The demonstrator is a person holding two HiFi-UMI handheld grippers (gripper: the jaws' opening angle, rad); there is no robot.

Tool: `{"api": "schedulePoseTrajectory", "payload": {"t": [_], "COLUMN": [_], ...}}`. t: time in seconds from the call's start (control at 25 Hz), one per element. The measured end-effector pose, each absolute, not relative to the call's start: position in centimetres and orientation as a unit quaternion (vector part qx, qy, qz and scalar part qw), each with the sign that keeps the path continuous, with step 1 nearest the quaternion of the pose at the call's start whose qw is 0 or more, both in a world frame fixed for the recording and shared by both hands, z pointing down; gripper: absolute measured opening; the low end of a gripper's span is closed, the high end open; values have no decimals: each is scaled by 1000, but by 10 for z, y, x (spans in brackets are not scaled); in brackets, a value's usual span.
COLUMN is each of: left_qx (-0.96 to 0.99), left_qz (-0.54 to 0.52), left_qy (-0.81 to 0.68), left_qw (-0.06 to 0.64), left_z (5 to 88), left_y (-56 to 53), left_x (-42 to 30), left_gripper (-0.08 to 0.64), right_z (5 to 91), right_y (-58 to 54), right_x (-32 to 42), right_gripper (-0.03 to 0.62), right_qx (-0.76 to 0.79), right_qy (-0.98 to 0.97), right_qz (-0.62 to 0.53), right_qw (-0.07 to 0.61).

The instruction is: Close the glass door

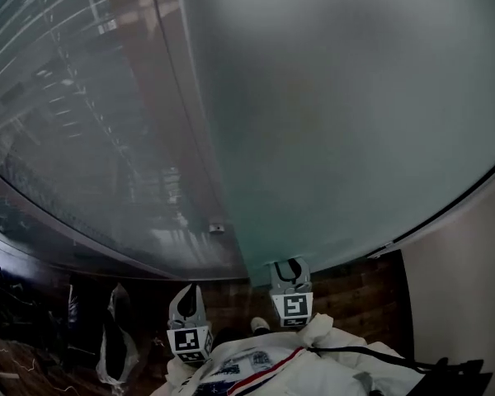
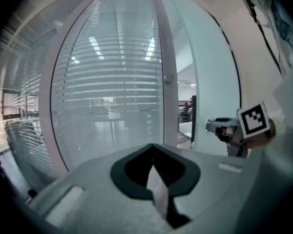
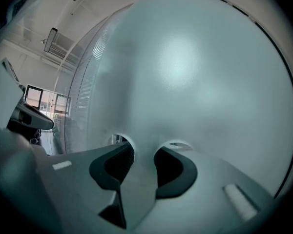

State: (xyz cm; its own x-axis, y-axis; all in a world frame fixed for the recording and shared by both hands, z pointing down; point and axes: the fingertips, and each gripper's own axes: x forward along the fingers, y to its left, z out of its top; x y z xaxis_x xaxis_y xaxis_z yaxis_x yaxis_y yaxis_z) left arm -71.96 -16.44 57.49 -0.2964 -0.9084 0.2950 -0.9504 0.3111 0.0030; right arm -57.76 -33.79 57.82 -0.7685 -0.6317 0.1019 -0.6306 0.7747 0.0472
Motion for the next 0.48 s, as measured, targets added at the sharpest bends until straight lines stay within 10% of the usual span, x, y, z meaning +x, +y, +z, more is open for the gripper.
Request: {"api": "schedulePoseTrajectory", "payload": {"t": [0.48], "left_qx": [653], "left_qz": [89], "left_qy": [-745], "left_qw": [104], "left_z": [580], "left_y": [-211], "left_x": [-718], "left_gripper": [2], "right_z": [573], "right_y": [-342], "right_x": [-584], "right_gripper": [130], "right_qx": [341], "right_qy": [-938], "right_qz": [-2], "right_qw": [59]}}
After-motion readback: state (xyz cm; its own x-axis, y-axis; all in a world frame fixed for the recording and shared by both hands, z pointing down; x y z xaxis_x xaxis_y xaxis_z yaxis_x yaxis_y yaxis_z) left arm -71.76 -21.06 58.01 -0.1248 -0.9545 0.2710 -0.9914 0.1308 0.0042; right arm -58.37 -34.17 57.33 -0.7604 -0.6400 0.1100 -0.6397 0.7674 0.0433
